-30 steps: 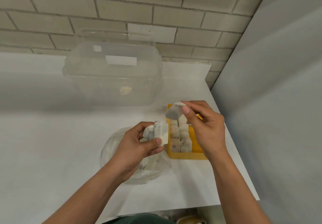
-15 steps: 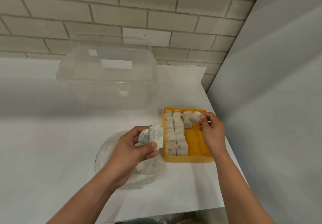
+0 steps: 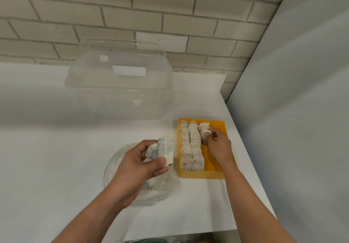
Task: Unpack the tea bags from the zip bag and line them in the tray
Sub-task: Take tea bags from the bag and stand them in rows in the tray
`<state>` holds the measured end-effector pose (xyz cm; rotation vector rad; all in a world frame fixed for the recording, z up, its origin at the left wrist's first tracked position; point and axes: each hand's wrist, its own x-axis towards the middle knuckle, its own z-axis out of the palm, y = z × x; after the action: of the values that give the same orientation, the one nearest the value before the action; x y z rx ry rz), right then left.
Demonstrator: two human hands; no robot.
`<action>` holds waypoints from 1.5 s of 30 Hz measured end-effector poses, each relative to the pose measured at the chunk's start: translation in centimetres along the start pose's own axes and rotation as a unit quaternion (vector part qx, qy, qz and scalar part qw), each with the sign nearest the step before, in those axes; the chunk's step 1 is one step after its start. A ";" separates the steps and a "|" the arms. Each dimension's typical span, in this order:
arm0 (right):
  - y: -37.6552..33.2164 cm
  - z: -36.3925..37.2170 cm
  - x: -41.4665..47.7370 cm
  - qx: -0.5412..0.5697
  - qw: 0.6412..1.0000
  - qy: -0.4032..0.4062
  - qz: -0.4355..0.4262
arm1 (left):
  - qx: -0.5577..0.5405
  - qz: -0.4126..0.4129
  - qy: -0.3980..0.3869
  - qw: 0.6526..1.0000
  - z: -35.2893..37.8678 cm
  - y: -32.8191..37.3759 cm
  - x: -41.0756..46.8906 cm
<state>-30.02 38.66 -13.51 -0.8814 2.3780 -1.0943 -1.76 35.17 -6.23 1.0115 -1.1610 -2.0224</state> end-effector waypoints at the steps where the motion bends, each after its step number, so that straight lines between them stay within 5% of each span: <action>1: -0.1 0.0 -0.2 0.000 1.000 0.000 0.002 | -0.001 0.001 0.002 1.000 -0.1 0.0 0.0; 13: 1.0 0.6 0.8 -0.134 0.990 -0.046 -0.008 | -0.007 0.000 0.000 1.000 0.4 0.0 0.1; 34: 0.5 0.7 1.2 -0.171 0.985 -0.039 0.008 | -0.015 0.004 -0.001 1.000 0.2 0.2 0.0; 39: -4.7 -1.9 -3.6 0.029 0.999 0.026 -0.030 | -0.021 0.005 0.006 1.000 0.1 0.5 -0.1; 42: -9.0 -2.2 -7.9 0.166 0.978 -0.115 -0.055 | -0.013 0.008 0.008 1.000 0.3 0.6 0.0; 45: -10.9 -2.2 -10.2 0.148 0.964 -0.200 -0.097 | 0.007 0.021 0.005 1.000 0.7 0.7 0.1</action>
<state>-19.60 41.32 -2.86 -1.1176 1.7766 -1.1760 -2.31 35.10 -5.38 0.9943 -1.1846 -1.9768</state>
